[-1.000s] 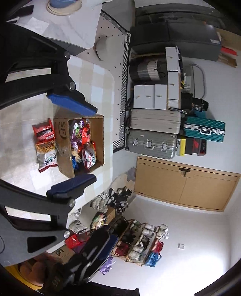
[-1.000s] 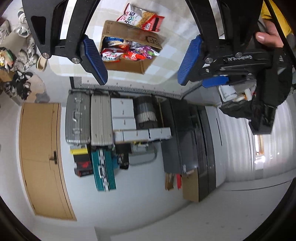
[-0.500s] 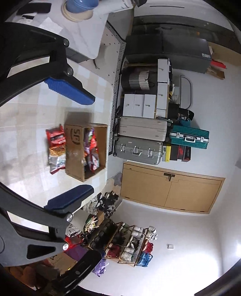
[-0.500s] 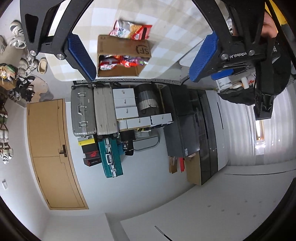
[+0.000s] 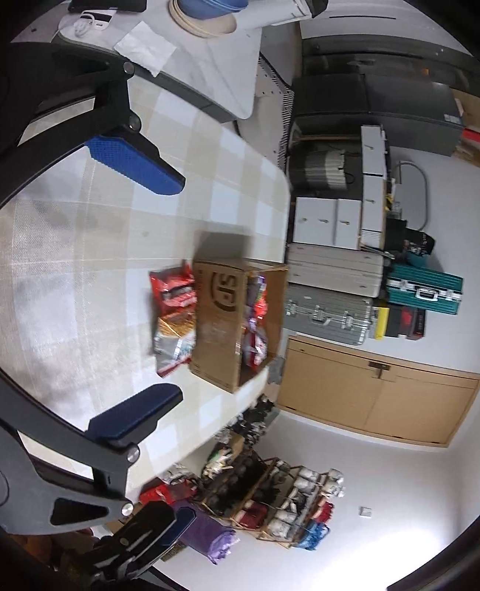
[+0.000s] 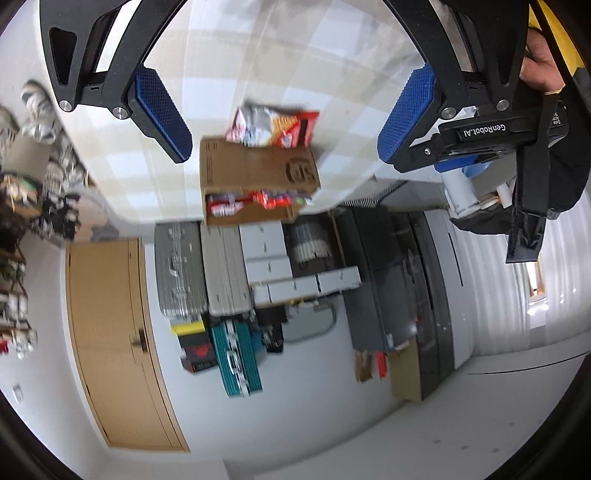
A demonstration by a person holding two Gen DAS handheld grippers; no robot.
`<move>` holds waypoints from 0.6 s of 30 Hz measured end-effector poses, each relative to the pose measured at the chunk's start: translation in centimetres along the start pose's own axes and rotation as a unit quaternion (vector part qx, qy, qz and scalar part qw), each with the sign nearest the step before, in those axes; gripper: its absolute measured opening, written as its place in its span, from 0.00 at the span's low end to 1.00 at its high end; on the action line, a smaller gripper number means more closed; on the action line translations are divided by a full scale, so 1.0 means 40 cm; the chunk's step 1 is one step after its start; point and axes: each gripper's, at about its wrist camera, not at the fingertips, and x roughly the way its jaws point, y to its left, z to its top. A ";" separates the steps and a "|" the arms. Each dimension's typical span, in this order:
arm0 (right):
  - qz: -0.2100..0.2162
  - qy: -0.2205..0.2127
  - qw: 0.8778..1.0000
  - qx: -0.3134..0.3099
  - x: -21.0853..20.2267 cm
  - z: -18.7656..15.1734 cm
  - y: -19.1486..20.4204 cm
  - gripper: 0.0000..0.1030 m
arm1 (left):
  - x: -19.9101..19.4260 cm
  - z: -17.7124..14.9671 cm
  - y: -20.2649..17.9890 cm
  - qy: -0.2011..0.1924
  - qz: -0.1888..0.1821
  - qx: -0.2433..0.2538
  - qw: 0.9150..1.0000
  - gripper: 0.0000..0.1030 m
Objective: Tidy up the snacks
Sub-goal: 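Withdraw both grippers from the box toward the last snacks, then grasp the white noodle snack bag with the right gripper while the left gripper approaches a red chocolate bar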
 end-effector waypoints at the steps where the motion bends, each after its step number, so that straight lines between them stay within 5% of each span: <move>1: -0.002 0.010 1.000 0.008 0.017 -0.014 -0.012 0.99 | 0.030 0.001 -0.001 0.007 0.003 -0.001 1.000 0.99; 18: -0.002 0.141 0.987 0.074 0.361 -0.063 -0.141 0.99 | 0.449 0.008 0.043 0.128 0.018 -0.009 0.992 0.99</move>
